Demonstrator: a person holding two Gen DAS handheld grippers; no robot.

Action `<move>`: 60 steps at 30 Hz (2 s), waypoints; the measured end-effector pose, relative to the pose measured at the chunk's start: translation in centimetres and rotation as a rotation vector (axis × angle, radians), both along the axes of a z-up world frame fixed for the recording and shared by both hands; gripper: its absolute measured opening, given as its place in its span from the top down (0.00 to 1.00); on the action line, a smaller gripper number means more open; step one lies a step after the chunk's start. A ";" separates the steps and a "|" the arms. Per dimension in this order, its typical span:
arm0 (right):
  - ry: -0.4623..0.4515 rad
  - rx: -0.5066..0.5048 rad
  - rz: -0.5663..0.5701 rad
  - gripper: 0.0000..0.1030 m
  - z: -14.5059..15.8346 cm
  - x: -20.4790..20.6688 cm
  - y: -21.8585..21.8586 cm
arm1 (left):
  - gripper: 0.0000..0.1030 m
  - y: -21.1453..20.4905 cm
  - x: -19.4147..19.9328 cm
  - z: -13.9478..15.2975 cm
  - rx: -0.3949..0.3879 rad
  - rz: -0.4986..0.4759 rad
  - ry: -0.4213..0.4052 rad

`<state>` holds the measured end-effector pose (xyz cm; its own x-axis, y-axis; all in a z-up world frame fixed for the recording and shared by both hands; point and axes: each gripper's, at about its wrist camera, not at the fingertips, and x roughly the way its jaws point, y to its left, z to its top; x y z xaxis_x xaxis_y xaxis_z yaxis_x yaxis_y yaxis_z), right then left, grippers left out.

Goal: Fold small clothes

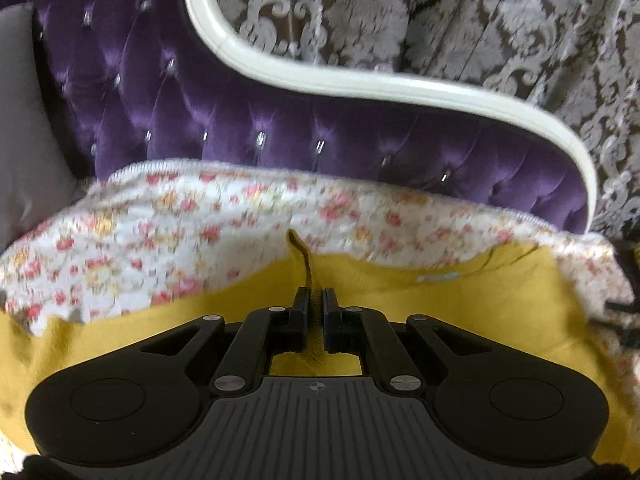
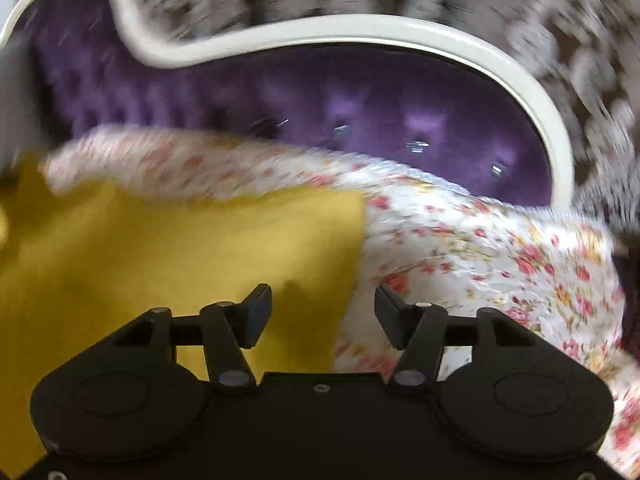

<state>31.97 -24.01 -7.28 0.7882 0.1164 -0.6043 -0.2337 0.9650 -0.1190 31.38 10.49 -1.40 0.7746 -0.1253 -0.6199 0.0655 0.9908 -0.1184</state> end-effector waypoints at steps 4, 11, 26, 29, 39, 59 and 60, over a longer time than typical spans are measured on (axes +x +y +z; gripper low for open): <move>-0.004 -0.188 0.068 0.39 -1.6 -0.2 2.4 | 0.94 -0.2 -0.3 2.0 -0.013 -0.010 -0.046; -0.049 -0.237 -0.038 0.41 -2.0 1.4 1.0 | 0.94 -0.7 -0.5 2.4 -0.035 -0.032 -0.053; -0.042 -0.019 -0.029 0.56 -1.4 3.7 0.0 | 0.94 0.1 -1.2 -1.0 -0.049 -0.013 0.030; 0.004 -0.048 -0.010 0.72 -2.5 5.4 1.2 | 0.94 0.1 -1.4 -0.8 -0.044 -0.014 0.023; 0.030 0.026 -0.097 0.95 -1.9 6.3 -1.8 | 0.94 0.3 -1.8 -0.8 -0.078 -0.021 0.011; 0.104 0.060 -0.191 0.85 -4.0 11.1 -4.3 | 0.90 1.3 -2.0 -6.7 0.014 -0.008 0.159; 0.097 0.067 -0.216 0.83 -3.8 11.1 -4.9 | 0.89 1.5 -2.2 -6.8 0.008 -0.015 0.147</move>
